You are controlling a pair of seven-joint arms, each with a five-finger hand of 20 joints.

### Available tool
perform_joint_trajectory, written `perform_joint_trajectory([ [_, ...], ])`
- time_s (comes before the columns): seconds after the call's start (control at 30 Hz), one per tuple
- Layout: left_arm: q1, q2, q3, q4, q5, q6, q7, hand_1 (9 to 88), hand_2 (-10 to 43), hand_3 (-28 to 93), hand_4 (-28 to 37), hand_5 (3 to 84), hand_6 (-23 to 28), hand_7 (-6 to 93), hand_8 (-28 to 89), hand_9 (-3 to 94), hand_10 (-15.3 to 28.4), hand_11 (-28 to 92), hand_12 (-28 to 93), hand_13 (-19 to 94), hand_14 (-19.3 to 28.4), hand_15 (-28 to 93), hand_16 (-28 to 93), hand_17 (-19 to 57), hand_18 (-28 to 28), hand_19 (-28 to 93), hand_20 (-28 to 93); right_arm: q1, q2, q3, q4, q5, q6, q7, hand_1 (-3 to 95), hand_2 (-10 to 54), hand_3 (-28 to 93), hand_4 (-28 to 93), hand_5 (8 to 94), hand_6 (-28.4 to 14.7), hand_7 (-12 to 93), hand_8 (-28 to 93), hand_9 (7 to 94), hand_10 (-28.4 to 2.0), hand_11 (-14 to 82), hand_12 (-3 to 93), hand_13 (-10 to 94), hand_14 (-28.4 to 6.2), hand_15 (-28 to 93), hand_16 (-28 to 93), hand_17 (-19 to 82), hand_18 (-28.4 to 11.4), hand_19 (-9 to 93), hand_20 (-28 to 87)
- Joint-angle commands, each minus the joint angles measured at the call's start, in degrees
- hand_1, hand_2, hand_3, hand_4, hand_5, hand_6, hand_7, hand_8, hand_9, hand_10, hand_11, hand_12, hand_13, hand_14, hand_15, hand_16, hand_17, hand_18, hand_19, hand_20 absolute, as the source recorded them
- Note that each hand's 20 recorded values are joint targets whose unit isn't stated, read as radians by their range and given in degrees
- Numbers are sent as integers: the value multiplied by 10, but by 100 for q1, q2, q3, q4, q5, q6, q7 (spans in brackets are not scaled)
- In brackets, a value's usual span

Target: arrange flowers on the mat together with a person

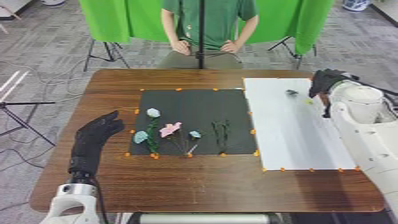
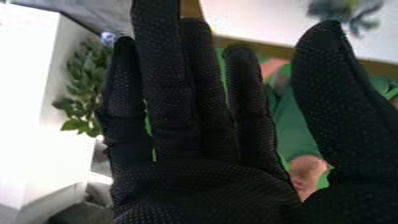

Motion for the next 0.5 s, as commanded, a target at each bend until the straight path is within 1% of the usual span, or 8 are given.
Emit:
perform_joint_trajectory([
  [0.03,-2,-29,16,41,10,-12,-32,281,32,652,-208,491,48,157,-60,484,142,221,134,387,198,246,2,81,156,187,192,-102,-231,-25,139,-98,-178,48,364,-95,741,-237,534,32,156,-97,686,-124,171,205,756,-81,327,283,350,-187,662,487],
  [0.17,-6,-36,14,46,13,-14,-29,282,32,651,-208,491,48,157,-61,485,143,221,134,387,198,246,2,81,156,187,192,-255,-262,28,150,-139,-184,35,371,-95,746,-244,535,34,159,-99,694,-122,170,203,761,-79,329,285,349,-187,668,490],
  [0.2,-12,-35,7,52,9,-34,-39,282,32,651,-208,491,48,157,-61,485,143,221,134,387,199,246,3,81,156,187,192,-302,-268,28,150,-165,-174,75,373,-95,747,-246,535,34,160,-99,696,-121,169,203,763,-78,329,286,349,-188,669,491],
  [0.33,0,-31,-3,53,0,-48,-52,281,31,653,-208,491,47,158,-61,486,143,221,134,387,199,247,3,81,156,187,192,-461,-339,75,238,-408,-127,175,399,-95,752,-258,574,52,171,-114,707,-112,169,200,772,-73,339,300,348,-190,674,503],
  [0.43,-7,-30,-12,59,0,-65,-49,282,32,652,-209,491,47,158,-61,486,143,221,134,388,197,247,3,81,156,187,192,-664,-355,141,276,-360,272,239,432,-95,751,-265,601,60,182,-127,720,-109,168,197,780,-70,340,307,355,-188,674,509],
  [0.47,0,-27,-13,54,-2,-53,-48,282,32,652,-209,491,47,158,-61,486,143,221,135,388,197,246,3,81,156,187,192,-731,-355,143,268,-309,420,270,453,-95,740,-269,616,63,189,-134,730,-106,171,197,788,-65,331,344,361,-188,677,515],
  [0.5,6,-29,-23,51,-7,-55,-47,282,32,651,-209,491,48,157,-61,486,143,221,134,388,197,246,3,81,156,187,192,-796,-355,125,280,-268,660,311,480,-95,725,-274,633,65,195,-138,748,-101,157,227,801,-56,312,394,366,-188,683,524],
])
